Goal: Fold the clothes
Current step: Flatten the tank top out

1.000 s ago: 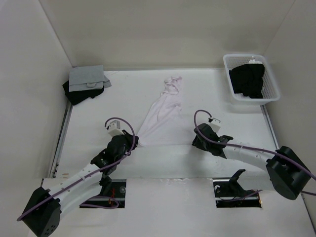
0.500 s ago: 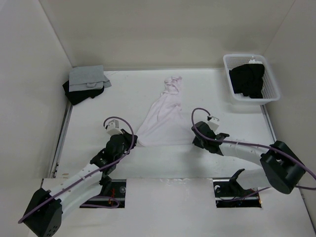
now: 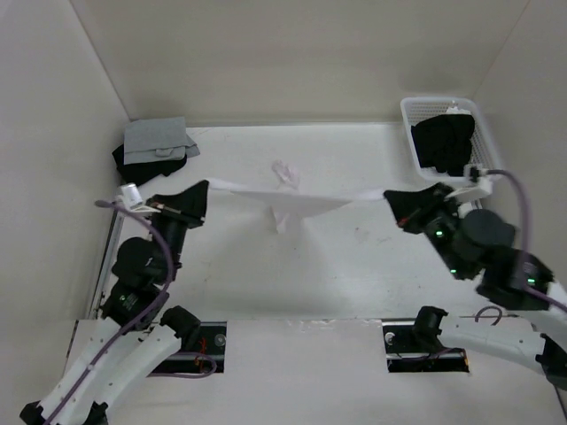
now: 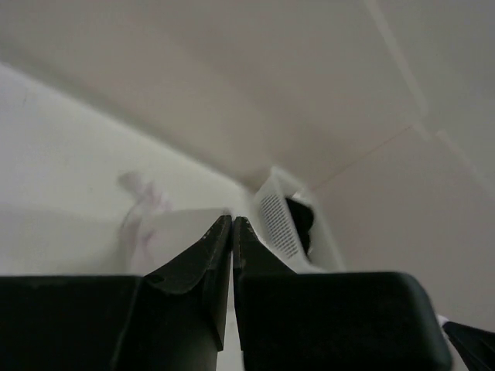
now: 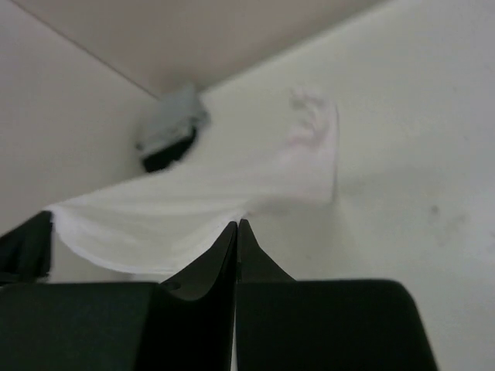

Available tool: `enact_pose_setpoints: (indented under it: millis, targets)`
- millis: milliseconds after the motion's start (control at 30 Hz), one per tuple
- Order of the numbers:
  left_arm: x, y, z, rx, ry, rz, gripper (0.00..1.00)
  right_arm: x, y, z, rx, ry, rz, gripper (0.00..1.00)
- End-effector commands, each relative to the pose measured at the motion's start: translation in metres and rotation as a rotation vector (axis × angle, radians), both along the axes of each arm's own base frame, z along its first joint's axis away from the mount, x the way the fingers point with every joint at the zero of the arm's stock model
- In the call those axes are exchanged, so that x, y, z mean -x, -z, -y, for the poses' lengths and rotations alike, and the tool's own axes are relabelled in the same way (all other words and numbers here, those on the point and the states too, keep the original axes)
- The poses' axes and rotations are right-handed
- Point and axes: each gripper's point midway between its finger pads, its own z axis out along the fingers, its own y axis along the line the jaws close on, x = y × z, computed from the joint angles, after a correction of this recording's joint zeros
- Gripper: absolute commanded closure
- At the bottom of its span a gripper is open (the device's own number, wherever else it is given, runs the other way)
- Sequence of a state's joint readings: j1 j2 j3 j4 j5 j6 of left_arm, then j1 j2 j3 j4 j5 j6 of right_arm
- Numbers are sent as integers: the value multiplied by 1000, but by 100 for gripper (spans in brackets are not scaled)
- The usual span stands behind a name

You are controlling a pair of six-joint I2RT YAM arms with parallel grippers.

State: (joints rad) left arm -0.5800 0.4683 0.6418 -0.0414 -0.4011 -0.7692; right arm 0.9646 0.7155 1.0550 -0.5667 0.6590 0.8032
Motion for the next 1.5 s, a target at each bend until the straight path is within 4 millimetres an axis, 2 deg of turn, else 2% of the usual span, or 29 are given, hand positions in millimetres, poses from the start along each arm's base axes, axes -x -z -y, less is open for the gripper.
enact_pose_setpoints:
  millis: [0,100,200,267,333,433,533,633,733,767,833,900,967,1033,1100,1167,1267,1367,1467]
  targets:
    - [22,-80,-32,51,-94,157,98,18,-75,48,93,72,135,100]
    - [36,-132,-49,78,-141,248,98,27,-142,56,87,69,241,100]
    - [45,-172,-60,76,-177,313,97,31,-190,56,85,65,318,100]
    - [46,-190,-63,67,-188,340,97,32,-214,54,94,62,370,100]
    - [48,-200,-63,62,-189,353,97,31,-228,44,109,55,412,99]
    - [40,-201,-59,28,-199,344,97,26,-229,31,140,59,433,99]
    - [19,-182,-47,-22,-203,293,96,12,-209,10,182,58,432,98]
    - [-17,-145,-30,-73,-219,210,96,-30,-161,-20,236,28,367,98]
    - [-68,-103,-23,-101,-263,117,97,-81,-121,-29,227,3,281,100]
    - [-85,-92,-21,-92,-260,83,97,-101,-114,-29,220,1,267,100]
    - [-121,-84,-28,-76,-271,41,97,-139,-106,-31,213,-9,245,100]
    - [-150,-91,-43,-72,-294,25,97,-173,-115,-31,212,-5,241,100]
    - [-170,-109,-58,-57,-326,44,97,-201,-134,-29,212,11,254,100]
    - [-182,-133,-68,-52,-343,78,97,-220,-161,-28,209,25,283,100]
    - [-185,-160,-76,-50,-357,123,97,-230,-191,-26,205,37,321,100]
    - [-180,-186,-81,-43,-359,173,97,-231,-218,-25,200,48,363,100]
    - [-170,-217,-82,-54,-359,236,97,-221,-257,-19,176,63,442,100]
    - [-158,-233,-82,-70,-365,274,97,-208,-272,-13,165,69,476,99]
    - [-146,-237,-82,-69,-365,288,97,-198,-266,-8,190,68,454,99]
